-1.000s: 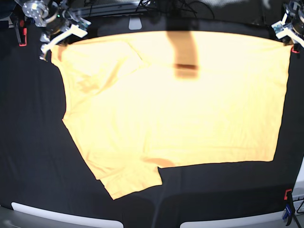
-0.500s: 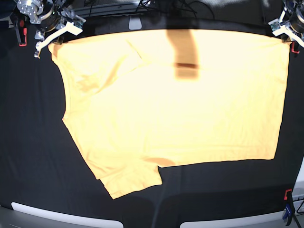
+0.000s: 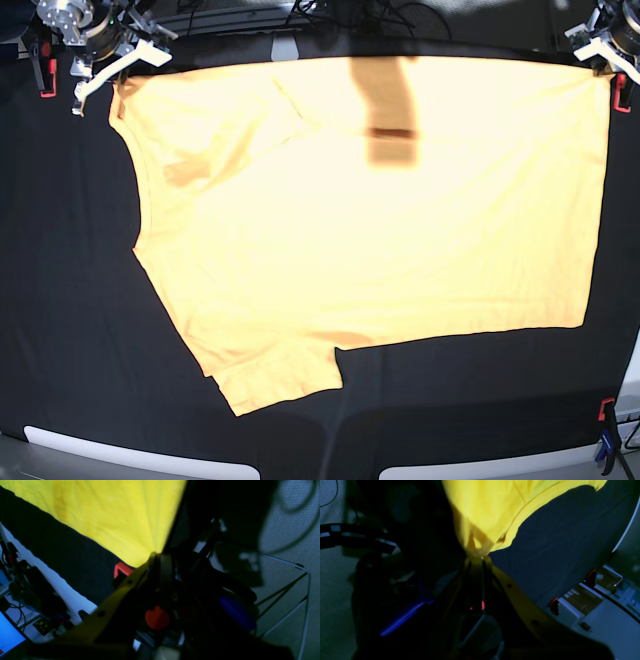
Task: Layout the t-shirt on the table in an organized manner, then fold the t-shirt properly
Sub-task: 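Pull the shirt's shoulder edge taut with both grippers and release, then reach both grippers down to the shirt's hem corners and grasp them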
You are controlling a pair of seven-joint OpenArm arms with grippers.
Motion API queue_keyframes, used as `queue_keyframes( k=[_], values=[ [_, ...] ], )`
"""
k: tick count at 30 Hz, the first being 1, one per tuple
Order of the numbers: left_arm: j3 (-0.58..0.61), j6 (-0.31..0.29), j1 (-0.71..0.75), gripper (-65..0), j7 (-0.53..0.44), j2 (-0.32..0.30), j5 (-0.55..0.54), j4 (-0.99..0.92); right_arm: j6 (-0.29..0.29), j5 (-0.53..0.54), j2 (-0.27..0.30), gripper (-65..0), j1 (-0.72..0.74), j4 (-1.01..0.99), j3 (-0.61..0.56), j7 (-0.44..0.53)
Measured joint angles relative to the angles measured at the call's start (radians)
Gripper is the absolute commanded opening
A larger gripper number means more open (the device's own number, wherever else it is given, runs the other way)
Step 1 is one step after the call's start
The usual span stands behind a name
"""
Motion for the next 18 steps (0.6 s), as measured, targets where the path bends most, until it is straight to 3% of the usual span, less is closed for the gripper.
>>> queue_keyframes(
  k=[18],
  values=[
    [0.000,0.000,0.000,-65.0,0.018,0.000,0.000,0.000,0.004,-0.004,0.003,-65.0,-0.078,0.021,0.002,-0.008]
  ],
)
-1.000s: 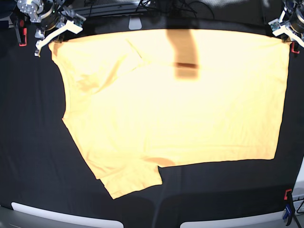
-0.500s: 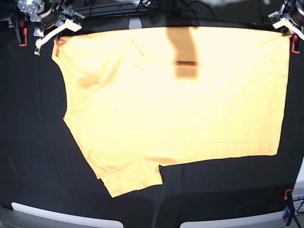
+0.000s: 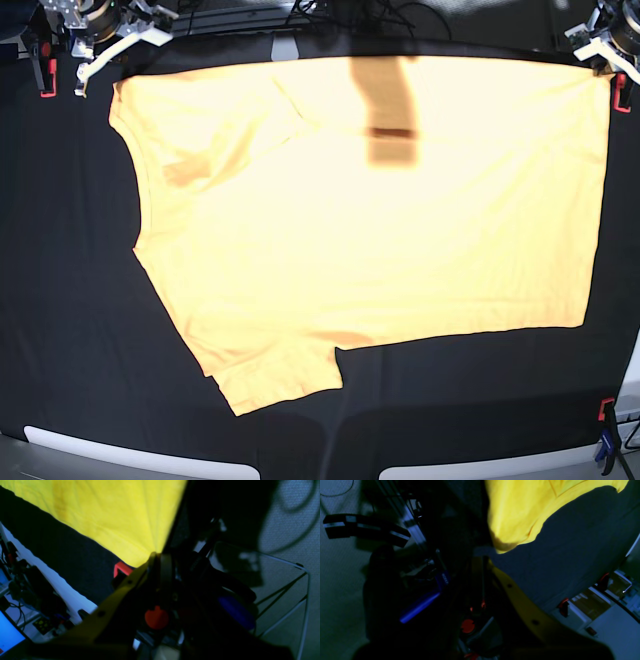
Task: Layout the t-shirt on the table in an organized manner, then fold the t-shirt properly
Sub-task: 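Reach both grippers down to the shirt's hem corners and grasp them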
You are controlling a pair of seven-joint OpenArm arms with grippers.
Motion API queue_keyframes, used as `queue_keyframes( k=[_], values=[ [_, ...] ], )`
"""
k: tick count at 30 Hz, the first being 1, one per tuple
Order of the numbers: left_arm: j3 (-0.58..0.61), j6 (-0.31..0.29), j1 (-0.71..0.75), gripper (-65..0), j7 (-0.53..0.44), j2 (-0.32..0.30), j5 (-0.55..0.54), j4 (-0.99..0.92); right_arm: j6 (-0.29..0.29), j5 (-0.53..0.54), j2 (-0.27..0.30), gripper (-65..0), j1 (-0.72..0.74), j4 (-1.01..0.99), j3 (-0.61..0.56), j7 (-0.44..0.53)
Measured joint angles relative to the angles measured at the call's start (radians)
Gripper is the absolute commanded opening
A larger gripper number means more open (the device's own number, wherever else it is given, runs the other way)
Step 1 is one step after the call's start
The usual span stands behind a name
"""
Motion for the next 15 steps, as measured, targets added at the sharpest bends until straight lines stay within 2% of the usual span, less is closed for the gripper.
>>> queue_keyframes(
  k=[1,2,4,5,7,8,11,13,15],
  values=[
    [0.000,-0.001,0.000,-62.7,0.010,0.000,0.000,0.001,0.000,0.001,0.000,-65.0,0.000,0.014,0.000,-0.001],
    [0.000,-0.003,0.000,-53.6,0.040,0.000,0.000,0.005,0.001,0.006,0.000,-65.0,0.000,0.030,0.000,-0.013],
    [-0.001,0.001,0.006,-38.9,0.096,-0.001,0.019,0.014,0.002,0.027,0.000,-56.7,0.000,0.065,0.000,-0.036],
    [-0.002,0.000,0.010,-35.0,0.102,-0.008,0.034,0.019,0.003,0.026,0.000,-52.3,0.000,0.080,0.002,-0.039],
    [-0.001,-0.017,0.030,-33.0,0.129,-0.031,0.034,0.042,0.003,0.027,0.000,-46.3,0.000,0.111,0.002,-0.043],
    [-0.001,-0.018,0.045,-33.0,0.150,-0.044,0.032,0.062,0.004,0.027,0.001,-45.4,0.000,0.126,0.002,-0.043],
    [0.000,-0.021,0.068,-33.0,0.247,-0.102,0.027,0.127,-0.004,0.028,0.003,-45.4,0.002,0.159,0.002,-0.037],
    [0.000,-0.023,0.065,-33.0,0.284,-0.142,0.012,0.161,-0.033,0.031,0.003,-45.4,0.014,0.162,0.002,-0.037],
    [-0.006,0.039,0.055,-33.0,0.267,-0.167,-0.013,0.172,-0.067,0.082,0.000,-45.4,0.061,0.162,0.002,-0.040]
  ],
)
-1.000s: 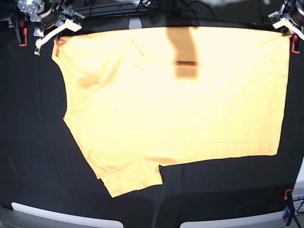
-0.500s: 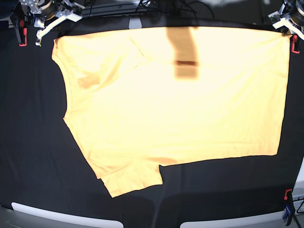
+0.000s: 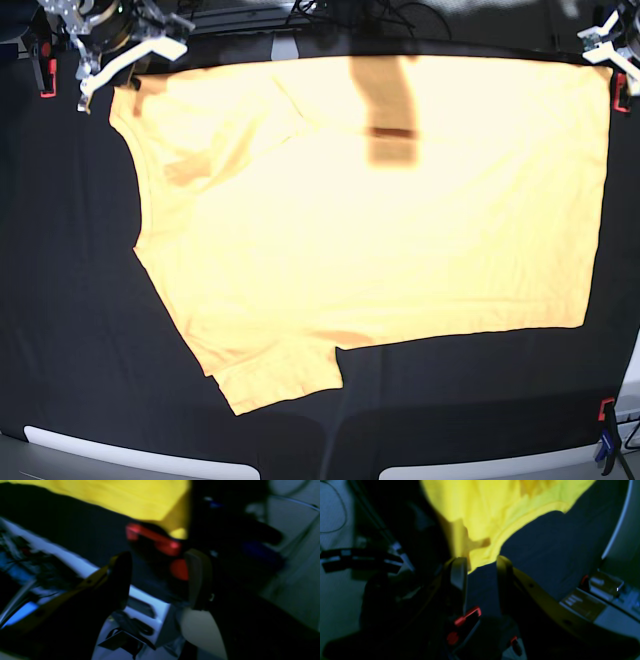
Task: Layout the t-shirt on the table in an organized manner, then fold the t-shirt properly
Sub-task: 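Reach both grippers down to the shirt's hem corners and grasp them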
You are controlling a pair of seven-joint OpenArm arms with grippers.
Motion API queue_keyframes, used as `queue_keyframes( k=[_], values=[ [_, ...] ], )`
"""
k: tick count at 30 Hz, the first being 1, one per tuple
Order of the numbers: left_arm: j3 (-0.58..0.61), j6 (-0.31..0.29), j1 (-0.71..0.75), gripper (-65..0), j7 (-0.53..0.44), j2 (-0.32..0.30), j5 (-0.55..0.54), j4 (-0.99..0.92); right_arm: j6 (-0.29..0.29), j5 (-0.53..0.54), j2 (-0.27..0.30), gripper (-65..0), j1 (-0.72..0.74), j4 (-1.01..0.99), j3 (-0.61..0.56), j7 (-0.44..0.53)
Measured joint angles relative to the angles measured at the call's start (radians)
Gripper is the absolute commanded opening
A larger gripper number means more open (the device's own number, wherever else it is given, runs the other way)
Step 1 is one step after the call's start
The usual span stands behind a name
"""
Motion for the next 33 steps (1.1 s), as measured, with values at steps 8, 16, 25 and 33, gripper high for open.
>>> queue_keyframes(
  k=[8,16,25,33],
  values=[
    [-0.180,0.079,-0.283,-33.0,-0.151,0.101,-0.495,-0.034,-0.035,0.282,-0.098,-45.5,0.261,-0.049,0.000,0.085],
    [-0.201,-0.071,-0.725,-33.0,-0.175,0.349,-0.753,-0.299,-0.037,0.457,-0.253,-45.5,0.556,-0.281,0.000,0.135],
    [-0.206,-0.231,-1.155,-33.0,-0.138,0.522,-0.865,-0.742,0.021,0.481,-0.466,-45.5,0.883,-0.565,0.001,0.126],
    [-0.207,-0.272,-1.466,-33.0,-0.205,0.583,-0.785,-1.171,0.084,0.612,-0.586,-45.5,1.219,-0.906,0.000,0.025]
  ],
)
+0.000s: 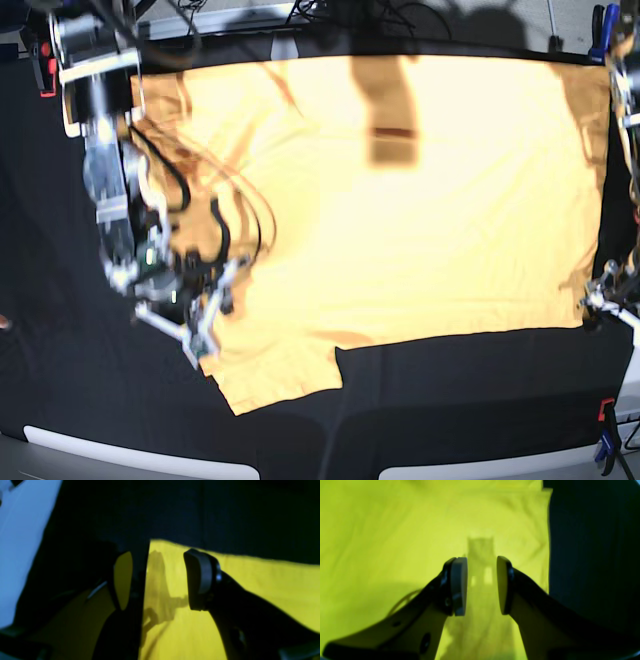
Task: Layout the t-shirt on the table in an organized manner, then fold the t-shirt properly
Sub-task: 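Reach both grippers down to the shirt's hem corners and grasp them, then lift the hem with both grippers and fold it toward the collar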
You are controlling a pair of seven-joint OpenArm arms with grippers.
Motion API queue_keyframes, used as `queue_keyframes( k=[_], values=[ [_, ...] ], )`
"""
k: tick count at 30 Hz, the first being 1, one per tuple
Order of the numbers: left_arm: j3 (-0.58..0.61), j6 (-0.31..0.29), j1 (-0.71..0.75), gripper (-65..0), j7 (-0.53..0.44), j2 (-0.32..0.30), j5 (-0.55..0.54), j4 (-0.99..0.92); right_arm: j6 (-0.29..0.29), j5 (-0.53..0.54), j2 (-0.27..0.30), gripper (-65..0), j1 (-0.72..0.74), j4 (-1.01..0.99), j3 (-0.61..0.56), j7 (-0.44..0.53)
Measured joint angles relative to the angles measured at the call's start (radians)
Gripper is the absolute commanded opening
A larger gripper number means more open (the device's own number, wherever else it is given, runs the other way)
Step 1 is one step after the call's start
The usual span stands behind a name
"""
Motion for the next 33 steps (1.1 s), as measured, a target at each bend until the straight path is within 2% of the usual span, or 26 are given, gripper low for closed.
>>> queue_keyframes(
  k=[3,10,13,15,17,18,22,24,30,33],
  values=[
    [0.000,-0.001,-0.088,-33.0,-0.058,0.008,0.019,-0.155,0.021,0.039,-0.016,-45.5,0.124,-0.142,0.000,-0.037],
    [-0.001,0.000,-0.192,-33.0,-0.226,0.021,0.029,-0.433,0.144,0.093,-0.026,-45.5,0.380,-0.550,0.001,-0.166],
    [-0.002,0.000,-0.193,-33.0,-0.282,0.038,0.116,-0.480,0.196,0.093,-0.024,-45.5,0.459,-0.657,0.002,-0.201],
    [-0.002,0.013,-0.190,-33.0,-0.282,0.052,0.138,-0.500,0.214,0.093,-0.024,-45.5,0.481,-0.676,0.002,-0.213],
    [-0.002,0.084,-0.190,-33.0,-0.288,0.068,0.138,-0.508,0.235,0.096,-0.024,-45.5,0.488,-0.676,0.002,-0.221],
    [-0.002,0.099,-0.190,-33.0,-0.288,0.072,0.137,-0.508,0.241,0.096,-0.026,-45.5,0.488,-0.676,0.002,-0.230],
    [-0.002,0.103,-0.191,-33.0,-0.303,0.068,0.138,-0.508,0.260,0.095,-0.024,-45.5,0.486,-0.678,0.002,-0.240],
    [-0.002,0.147,-0.191,-33.0,-0.303,0.069,0.137,-0.508,0.275,0.096,-0.024,-45.5,0.487,-0.677,0.002,-0.243],
    [-0.002,0.143,-0.188,-33.0,-0.303,0.072,0.135,-0.529,0.280,0.095,-0.024,-45.5,0.487,-0.678,0.002,-0.256],
    [-0.002,0.088,-0.188,-33.0,-0.315,0.077,0.134,-0.546,0.282,0.096,-0.024,-45.5,0.488,-0.677,0.002,-0.255]
  ],
)
